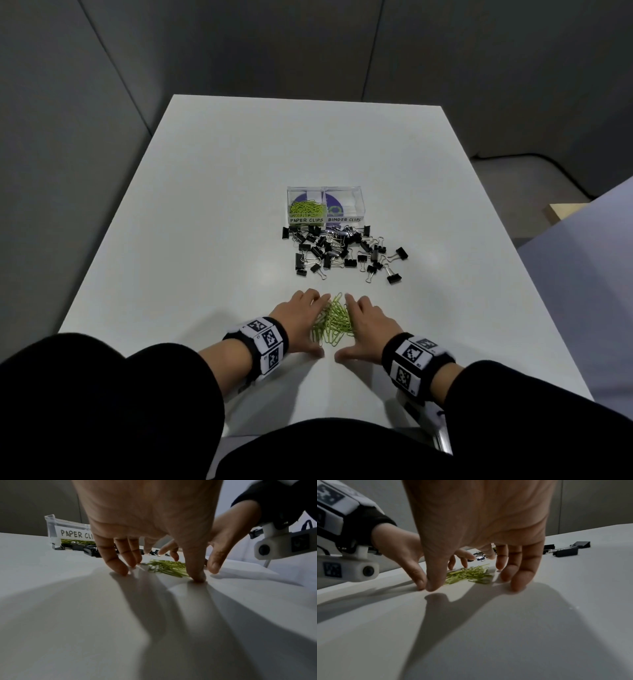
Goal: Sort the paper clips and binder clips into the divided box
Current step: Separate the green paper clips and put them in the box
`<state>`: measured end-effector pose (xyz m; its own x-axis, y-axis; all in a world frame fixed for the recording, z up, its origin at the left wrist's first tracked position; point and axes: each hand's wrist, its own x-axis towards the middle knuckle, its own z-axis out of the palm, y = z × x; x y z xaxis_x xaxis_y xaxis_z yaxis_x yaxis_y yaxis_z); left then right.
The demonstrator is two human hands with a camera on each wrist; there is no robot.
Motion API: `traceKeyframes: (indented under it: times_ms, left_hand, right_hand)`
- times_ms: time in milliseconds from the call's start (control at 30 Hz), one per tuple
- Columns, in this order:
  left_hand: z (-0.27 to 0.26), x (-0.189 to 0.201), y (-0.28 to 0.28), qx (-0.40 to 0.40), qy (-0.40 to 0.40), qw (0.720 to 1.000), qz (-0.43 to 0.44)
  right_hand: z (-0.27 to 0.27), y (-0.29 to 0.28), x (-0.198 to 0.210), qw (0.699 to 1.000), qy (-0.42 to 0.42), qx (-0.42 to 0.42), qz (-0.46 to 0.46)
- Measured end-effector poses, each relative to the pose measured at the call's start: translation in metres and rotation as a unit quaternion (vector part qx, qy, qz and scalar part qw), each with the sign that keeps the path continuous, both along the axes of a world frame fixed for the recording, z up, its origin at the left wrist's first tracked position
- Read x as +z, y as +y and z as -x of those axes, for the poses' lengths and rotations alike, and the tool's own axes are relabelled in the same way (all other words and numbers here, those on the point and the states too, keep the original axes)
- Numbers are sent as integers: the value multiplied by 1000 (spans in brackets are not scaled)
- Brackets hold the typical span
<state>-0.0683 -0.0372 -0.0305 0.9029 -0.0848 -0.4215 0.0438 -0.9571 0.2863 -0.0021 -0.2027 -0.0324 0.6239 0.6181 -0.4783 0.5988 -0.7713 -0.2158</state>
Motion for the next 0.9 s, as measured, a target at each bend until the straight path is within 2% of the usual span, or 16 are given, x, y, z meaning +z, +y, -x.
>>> traceKeyframes:
  times_ms: [200, 400, 533, 667, 900]
  left_hand:
    - [-14, 1, -6, 27, -7, 999, 23]
    - [-19, -4, -1, 40, -25, 998, 38]
    - [-17, -1, 6, -14, -28, 999, 13]
    - [-16, -1, 20, -53, 24, 998, 27]
    - [-24, -3, 13, -6, 16, 998, 67]
  right_hand:
    - [-13, 15, 0, 999, 43, 4, -12]
    - [-23, 14, 3, 998, 49, -4, -27]
    - [-25, 4, 7, 1000, 10, 19, -20]
    - [-25, -2, 8, 999, 26, 41, 9]
    - [-26, 14, 2, 1000, 20, 21, 0]
